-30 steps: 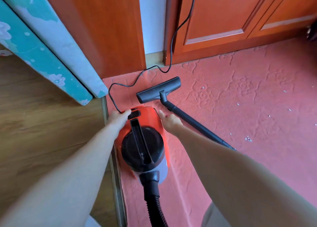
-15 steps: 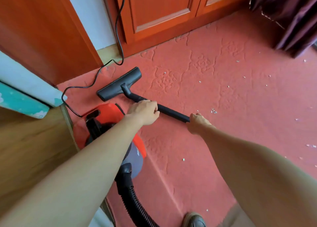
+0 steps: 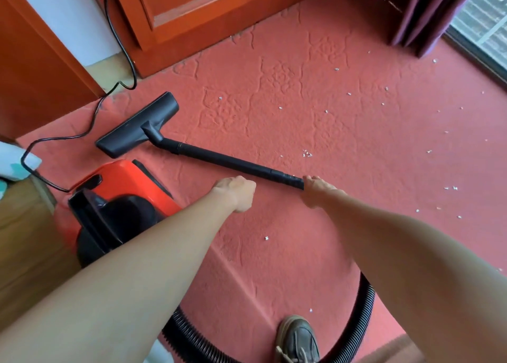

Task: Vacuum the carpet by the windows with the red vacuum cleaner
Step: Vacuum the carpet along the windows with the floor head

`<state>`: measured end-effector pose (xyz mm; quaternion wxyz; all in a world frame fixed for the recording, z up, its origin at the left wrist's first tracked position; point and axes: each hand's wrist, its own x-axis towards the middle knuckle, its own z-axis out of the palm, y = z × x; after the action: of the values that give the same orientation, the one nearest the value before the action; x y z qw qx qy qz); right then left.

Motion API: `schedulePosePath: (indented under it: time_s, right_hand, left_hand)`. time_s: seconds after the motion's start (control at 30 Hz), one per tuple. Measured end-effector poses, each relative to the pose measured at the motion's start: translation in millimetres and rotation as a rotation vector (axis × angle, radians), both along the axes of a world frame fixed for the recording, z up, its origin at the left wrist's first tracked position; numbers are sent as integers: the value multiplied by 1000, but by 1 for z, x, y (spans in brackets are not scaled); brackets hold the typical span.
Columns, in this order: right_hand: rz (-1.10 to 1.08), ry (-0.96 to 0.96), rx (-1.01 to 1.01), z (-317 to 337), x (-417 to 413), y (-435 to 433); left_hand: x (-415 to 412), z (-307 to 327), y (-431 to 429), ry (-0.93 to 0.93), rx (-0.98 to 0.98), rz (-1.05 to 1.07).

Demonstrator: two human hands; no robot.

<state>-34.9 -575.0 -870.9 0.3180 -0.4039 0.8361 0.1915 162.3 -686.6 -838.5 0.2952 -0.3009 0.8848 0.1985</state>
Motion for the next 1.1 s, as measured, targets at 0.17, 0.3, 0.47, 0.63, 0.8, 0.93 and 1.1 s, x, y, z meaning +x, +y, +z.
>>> schedulePosePath:
  time_s: [0.17,0.3,0.47,0.63,0.8,0.93,1.1]
  right_hand:
    - [2,23,4,-12,-7,6]
    - [-21,70,31,-24,-11,6]
    - [71,140,122,-31,-10,16]
    - [87,16,151,-30,0,21]
    - [155,53,-47,35,-8,19]
    - [83,55,-222,122,-10,0]
    - [-280,-72,-218,214,-4,1]
  left_hand:
    - [-2,3,0,12,5,21]
    - [-2,7,1,18,25,48]
    - [-3,11,2,66,134,68]
    - [-6,11,5,101,132,55]
    - [-1,27,30,119,168,154]
    - [-12,66,57,218,382,541]
    - [-24,148,124,390,754,701]
